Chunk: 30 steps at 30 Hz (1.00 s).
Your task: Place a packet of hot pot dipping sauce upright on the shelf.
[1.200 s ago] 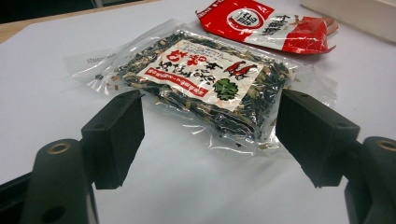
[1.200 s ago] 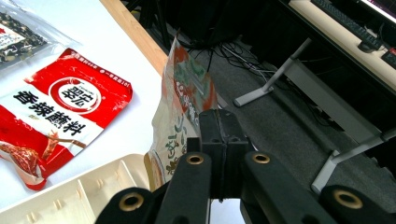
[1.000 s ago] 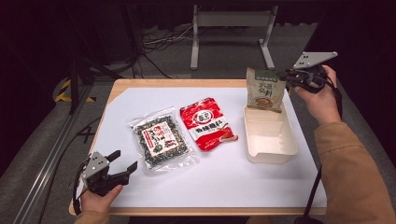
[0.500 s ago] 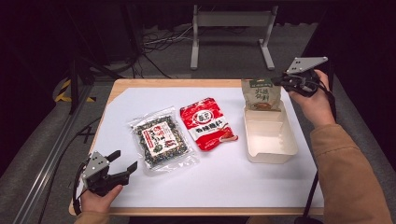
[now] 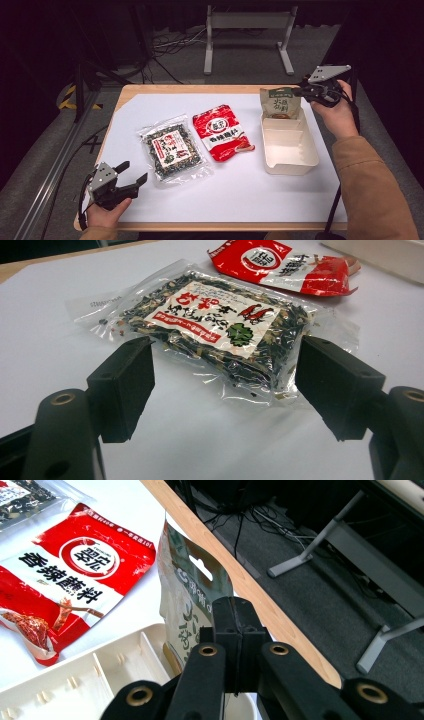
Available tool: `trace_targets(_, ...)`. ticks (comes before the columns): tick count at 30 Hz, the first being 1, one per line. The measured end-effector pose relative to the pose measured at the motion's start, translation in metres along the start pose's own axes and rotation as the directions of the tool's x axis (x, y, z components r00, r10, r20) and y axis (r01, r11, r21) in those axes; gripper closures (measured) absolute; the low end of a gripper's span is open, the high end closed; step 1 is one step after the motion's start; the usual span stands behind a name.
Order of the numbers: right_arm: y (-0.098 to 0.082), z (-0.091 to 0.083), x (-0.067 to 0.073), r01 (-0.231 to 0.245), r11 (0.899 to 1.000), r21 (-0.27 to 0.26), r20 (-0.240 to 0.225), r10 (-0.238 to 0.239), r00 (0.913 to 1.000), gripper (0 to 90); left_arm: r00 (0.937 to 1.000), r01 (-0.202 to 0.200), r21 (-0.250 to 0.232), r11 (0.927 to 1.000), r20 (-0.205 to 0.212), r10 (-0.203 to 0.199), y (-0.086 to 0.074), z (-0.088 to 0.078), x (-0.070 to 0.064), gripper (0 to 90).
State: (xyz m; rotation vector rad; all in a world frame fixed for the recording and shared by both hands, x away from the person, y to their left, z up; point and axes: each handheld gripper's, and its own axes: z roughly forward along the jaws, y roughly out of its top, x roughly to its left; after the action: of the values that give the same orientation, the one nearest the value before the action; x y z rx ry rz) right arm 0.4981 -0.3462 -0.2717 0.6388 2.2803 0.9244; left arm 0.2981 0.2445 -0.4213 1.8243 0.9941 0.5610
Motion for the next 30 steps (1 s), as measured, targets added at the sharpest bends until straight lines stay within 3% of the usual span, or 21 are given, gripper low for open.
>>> trace_targets(14,-0.017,0.002,-0.006,-0.091,0.994,0.055,0.032,0.089,0.9955,90.0,1.0000,0.002,0.005,1.0000,0.007,-0.002,0.000,0.001,0.000,24.3)
trace_targets(23,-0.014,0.002,-0.002,-0.090,0.994,0.068,0.045,0.087,0.9952,89.0,0.9999,0.003,0.006,1.0000,0.016,-0.003,0.001,0.003,0.000,24.0)
trace_targets(30,-0.010,-0.006,0.001,-0.151,0.989,0.013,0.041,0.150,0.9879,69.9,0.9998,0.000,0.006,1.0000,0.021,0.000,0.002,0.006,-0.001,23.4)
